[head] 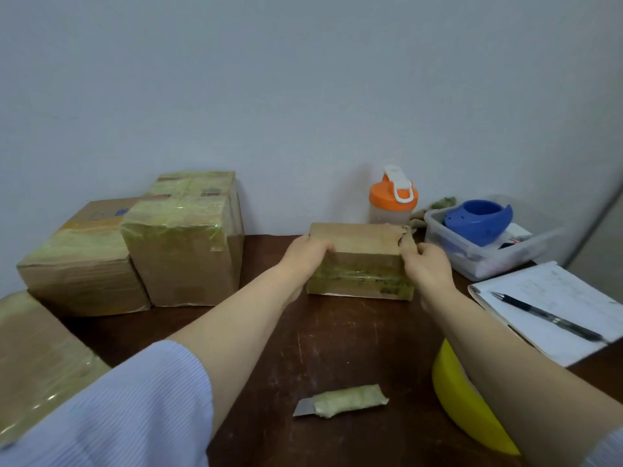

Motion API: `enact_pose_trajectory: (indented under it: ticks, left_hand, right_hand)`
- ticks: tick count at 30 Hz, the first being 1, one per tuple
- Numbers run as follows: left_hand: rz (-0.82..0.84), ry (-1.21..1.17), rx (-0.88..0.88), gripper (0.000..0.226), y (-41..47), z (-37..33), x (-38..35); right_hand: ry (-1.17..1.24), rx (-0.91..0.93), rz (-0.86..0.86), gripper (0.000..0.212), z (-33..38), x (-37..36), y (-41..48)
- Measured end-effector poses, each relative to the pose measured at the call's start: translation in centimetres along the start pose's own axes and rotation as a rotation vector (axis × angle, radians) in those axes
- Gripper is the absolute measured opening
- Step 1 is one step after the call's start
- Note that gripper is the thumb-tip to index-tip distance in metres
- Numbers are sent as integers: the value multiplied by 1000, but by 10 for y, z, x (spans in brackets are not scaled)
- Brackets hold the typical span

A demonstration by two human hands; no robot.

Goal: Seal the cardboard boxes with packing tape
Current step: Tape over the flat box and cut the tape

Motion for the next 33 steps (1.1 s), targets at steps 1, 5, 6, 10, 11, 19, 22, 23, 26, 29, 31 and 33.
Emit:
enact_pose_trajectory:
  ticks: [1, 5, 6, 10, 11, 19, 22, 23, 26, 29, 31, 33]
  left_hand:
    - [-46, -24, -24, 39, -2, -3, 3]
    - [-202, -172, -79, 61, -21, -2, 34]
    - [-207, -193, -79, 72, -30, 1, 41]
    - [-176, -49, -41, 119, -77, 11, 69]
    - [-122, 10, -50, 129, -89, 13, 72]
    - [-103, 755, -226, 120, -151, 16, 100]
    - [-184, 724, -246, 116, -166, 14, 123]
    - [-208, 724, -254, 116, -172, 14, 129]
    - [-224, 723, -259, 115, -185, 16, 135]
    - [-213, 714, -249, 114, -196, 20, 136]
    - [-194, 726, -247, 114, -201, 21, 134]
    - [-170, 748, -250, 114, -205, 22, 132]
  right_hand:
    - [33, 40, -11, 39, 4, 2, -4]
    - [151, 123, -12, 50, 15, 10, -28]
    - [193, 140, -5, 52, 18, 11, -37]
    - [310, 211, 62, 56, 21, 6, -74]
    - [321, 237, 76, 56, 22, 3, -84]
    - [402, 278, 240, 43, 9, -21, -139]
    - [104, 278, 315, 43, -13, -20, -148]
    - [-114, 324, 379, 48, -21, -25, -153]
    - [-704, 501, 568, 61, -45, -48, -171]
    - [-861, 560, 365, 39, -43, -43, -162]
    - [-897, 459, 244, 36, -41, -33, -152]
    - [-977, 419, 150, 43, -37, -27, -146]
Point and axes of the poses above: each hand's wrist, its own y-axis towards the middle knuckle, its own x-axis out of the back of the hand, z = x × y, the point moved 8 cm from there along y, towards the middle knuckle, and after that the axes turned 7 degrees about -y, right-handed, at the moved point
